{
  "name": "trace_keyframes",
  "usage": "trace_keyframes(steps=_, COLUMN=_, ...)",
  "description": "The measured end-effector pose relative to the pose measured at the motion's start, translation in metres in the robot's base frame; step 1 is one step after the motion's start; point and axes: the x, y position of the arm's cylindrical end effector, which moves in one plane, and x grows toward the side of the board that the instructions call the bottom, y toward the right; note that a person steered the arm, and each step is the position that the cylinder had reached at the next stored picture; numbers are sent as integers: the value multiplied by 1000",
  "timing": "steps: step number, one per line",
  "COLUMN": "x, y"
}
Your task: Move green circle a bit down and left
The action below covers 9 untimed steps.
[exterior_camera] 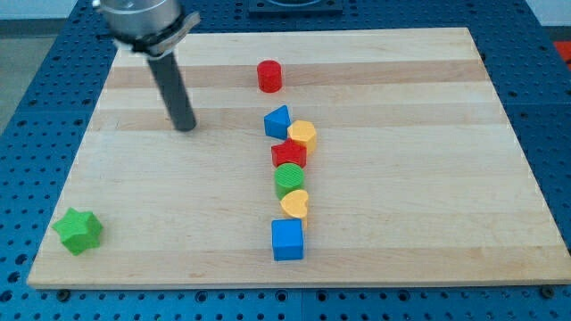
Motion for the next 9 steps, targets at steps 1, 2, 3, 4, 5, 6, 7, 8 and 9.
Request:
trace_keyframes(steps=1, x=-20, y=56)
trace_keyframes(steps=2, x=-23, y=127)
trace_keyframes(steps=3, x=-24, y=185)
trace_keyframes(steps=4, x=-4, y=256)
trace_keyframes(steps=5, x=54, y=292)
trace_keyframes(steps=6, x=95, y=281)
trace_keyframes(steps=7, x=96, y=257)
trace_keyframes(steps=8, x=101, y=221)
trace_keyframes(steps=9, x=109, y=182)
